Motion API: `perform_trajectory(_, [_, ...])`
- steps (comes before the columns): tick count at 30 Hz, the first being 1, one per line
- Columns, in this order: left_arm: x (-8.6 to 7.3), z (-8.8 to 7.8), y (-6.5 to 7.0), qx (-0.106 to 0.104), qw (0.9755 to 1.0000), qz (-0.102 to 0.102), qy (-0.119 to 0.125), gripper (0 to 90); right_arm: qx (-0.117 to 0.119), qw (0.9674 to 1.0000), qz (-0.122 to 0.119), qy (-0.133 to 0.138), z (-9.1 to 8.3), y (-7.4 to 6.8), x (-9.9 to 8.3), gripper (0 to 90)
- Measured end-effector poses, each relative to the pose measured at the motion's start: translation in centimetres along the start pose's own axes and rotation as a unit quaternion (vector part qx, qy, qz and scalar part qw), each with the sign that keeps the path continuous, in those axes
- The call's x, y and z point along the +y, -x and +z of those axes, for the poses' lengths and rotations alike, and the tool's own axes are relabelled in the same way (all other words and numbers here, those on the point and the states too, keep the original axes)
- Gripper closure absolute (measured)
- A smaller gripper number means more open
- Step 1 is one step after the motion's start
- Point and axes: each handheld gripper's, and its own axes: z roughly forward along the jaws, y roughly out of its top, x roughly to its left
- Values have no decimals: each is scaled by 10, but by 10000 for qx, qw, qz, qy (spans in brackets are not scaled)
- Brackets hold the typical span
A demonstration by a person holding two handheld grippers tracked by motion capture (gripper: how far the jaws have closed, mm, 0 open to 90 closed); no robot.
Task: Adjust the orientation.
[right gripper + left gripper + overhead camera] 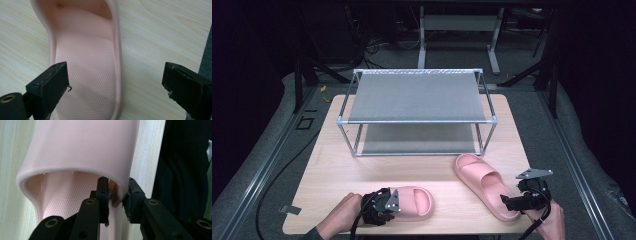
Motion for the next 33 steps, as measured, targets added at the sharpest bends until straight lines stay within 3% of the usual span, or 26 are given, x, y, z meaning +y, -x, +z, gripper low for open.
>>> perform_trajectory(8, [-1,-1,6,177,9991,393,57,806,51,10000,28,27,2,0,0,65])
perform_trajectory(13, [-1,-3,7,170,9984,528,121,831,42,10000,41,46,0,1,1,65])
perform_trajectory(14, [-1,-4,8,139,9983,555,135,835,292,9995,59,110,0,3,1,65])
perform_trajectory(15, [-1,-4,8,139,9983,555,135,836,292,9995,59,110,0,3,1,65])
perform_trajectory(16, [-1,-4,8,88,9981,604,120,836,172,9998,31,-70,-4,3,3,65])
perform_trajectory(19, [0,-10,9,94,9971,717,228,837,7,9999,66,84,-2,2,2,64])
perform_trajectory(23, [1,-20,9,150,9968,703,351,838,22,9999,90,91,-3,3,1,64])
perform_trajectory(28, [2,-23,8,182,9969,684,341,838,55,9999,112,29,-3,4,1,64])
perform_trajectory(33, [1,-27,4,187,9976,468,468,837,23,9998,132,115,-2,2,1,63])
